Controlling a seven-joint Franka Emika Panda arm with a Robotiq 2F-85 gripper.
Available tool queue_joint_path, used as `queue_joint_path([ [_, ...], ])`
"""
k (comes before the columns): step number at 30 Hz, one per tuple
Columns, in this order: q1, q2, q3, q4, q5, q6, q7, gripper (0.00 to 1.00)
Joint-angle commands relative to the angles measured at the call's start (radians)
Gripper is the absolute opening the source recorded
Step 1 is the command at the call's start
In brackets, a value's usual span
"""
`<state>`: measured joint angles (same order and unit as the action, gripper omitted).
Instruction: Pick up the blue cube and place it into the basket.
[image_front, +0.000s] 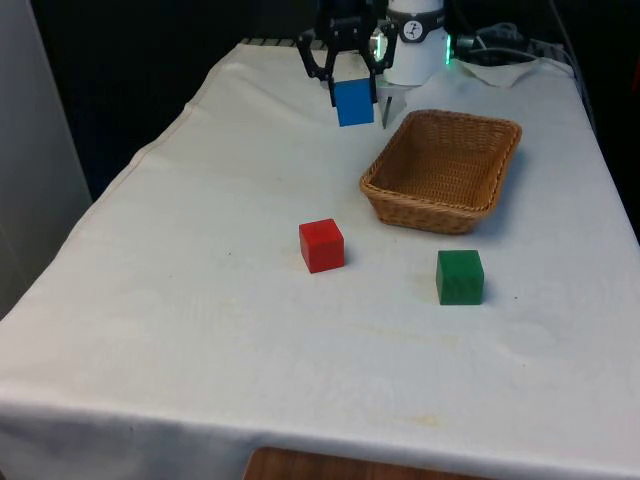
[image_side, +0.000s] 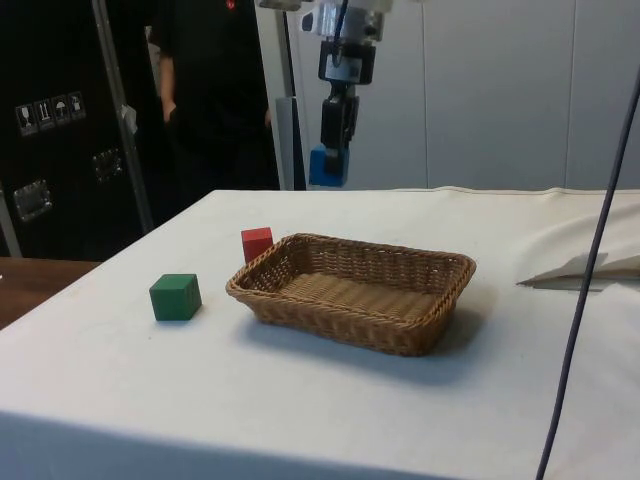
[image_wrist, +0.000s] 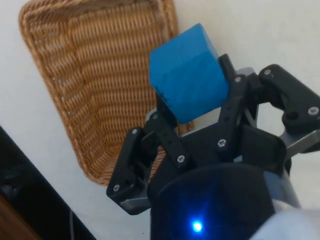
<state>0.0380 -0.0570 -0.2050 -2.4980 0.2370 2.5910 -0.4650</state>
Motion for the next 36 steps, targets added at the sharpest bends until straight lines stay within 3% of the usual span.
queue_joint_path([
  [1, 0.002, -0.004, 0.009, -0.009, -0.02, 0.008, 0.029, 0.02],
  [6, 0.003, -0.013, 0.037, -0.022, -0.02, 0.009, 0.053, 0.02],
  [7, 0.002, -0.008, 0.034, -0.012, 0.0, 0.0, 0.03, 0.02],
  [9, 0.003, -0.018, 0.053, -0.033, -0.022, 0.01, 0.067, 0.02],
  [15, 0.002, -0.029, 0.094, -0.057, -0.023, 0.012, 0.1, 0.02],
  [16, 0.003, -0.026, 0.093, -0.05, 0.0, 0.002, 0.077, 0.02],
  [17, 0.003, -0.029, 0.1, -0.06, -0.023, 0.013, 0.105, 0.02],
  [25, 0.005, -0.025, 0.156, -0.087, -0.02, 0.022, 0.148, 0.02],
  [26, 0.004, -0.027, 0.15, -0.078, 0.0, 0.005, 0.122, 0.02],
  [27, 0.005, -0.024, 0.163, -0.089, -0.019, 0.023, 0.153, 0.02],
  [33, 0.002, 0.002, 0.203, -0.096, -0.029, 0.038, 0.19, 0.02],
  [34, 0.005, -0.007, 0.2, -0.094, 0.0, 0.024, 0.163, 0.02],
  [36, 0.002, 0.009, 0.21, -0.096, -0.039, 0.042, 0.203, 0.02],
])
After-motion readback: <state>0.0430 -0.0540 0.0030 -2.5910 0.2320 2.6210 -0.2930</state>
